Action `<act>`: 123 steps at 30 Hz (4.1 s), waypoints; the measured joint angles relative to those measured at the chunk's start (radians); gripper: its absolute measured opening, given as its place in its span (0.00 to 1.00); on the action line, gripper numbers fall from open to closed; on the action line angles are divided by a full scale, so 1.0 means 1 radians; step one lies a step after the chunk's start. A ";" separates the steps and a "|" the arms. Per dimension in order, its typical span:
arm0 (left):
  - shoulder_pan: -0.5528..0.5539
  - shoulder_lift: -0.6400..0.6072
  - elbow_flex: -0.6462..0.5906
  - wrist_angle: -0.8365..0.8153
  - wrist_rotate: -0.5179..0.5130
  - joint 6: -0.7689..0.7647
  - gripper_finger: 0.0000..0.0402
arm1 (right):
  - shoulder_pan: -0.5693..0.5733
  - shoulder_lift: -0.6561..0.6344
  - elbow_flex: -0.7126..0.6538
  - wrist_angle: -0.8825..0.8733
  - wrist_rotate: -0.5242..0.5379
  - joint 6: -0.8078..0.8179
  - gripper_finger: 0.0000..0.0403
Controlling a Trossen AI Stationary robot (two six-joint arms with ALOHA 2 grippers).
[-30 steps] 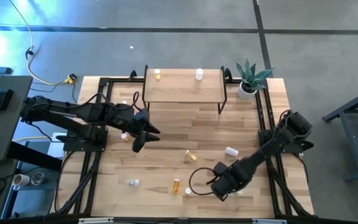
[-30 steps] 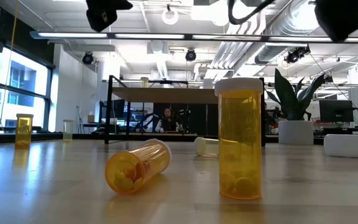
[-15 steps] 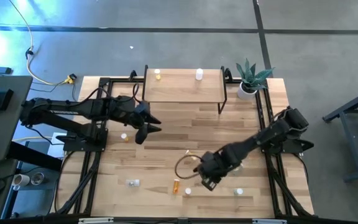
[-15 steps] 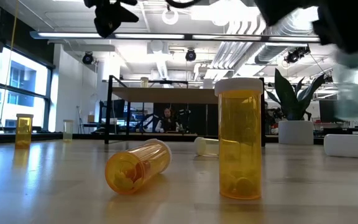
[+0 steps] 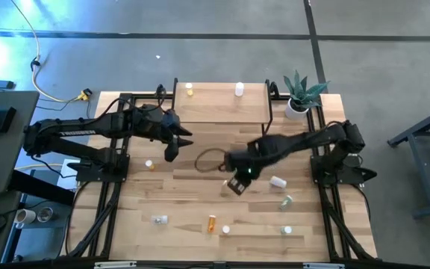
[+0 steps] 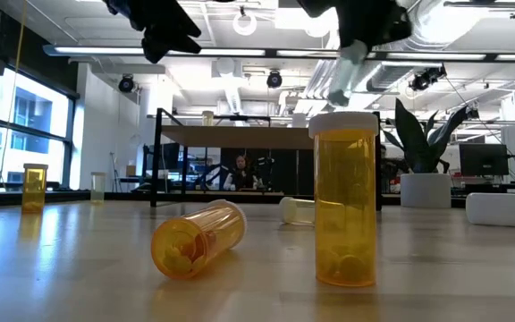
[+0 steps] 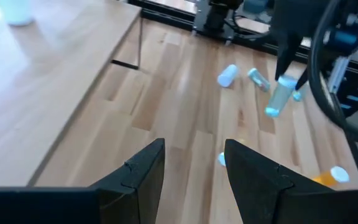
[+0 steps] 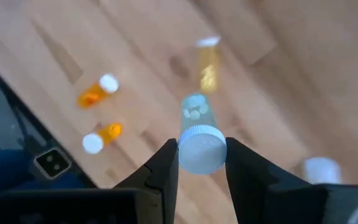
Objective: Pick and place medicine bottles onto shelf by color
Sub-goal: Put the bottom right blue pill bottle on the shelf
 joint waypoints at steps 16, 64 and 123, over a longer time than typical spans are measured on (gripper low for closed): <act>0.065 0.000 0.000 0.001 0.000 0.027 0.39 | -0.443 0.000 0.297 -0.250 0.076 -0.470 0.23; 0.231 0.000 0.000 0.021 -0.011 0.035 0.39 | -0.982 0.089 0.540 -0.239 0.061 -0.893 0.23; 0.230 0.000 0.000 0.007 -0.011 0.034 0.39 | -0.912 0.249 0.465 -0.336 0.120 -0.890 0.32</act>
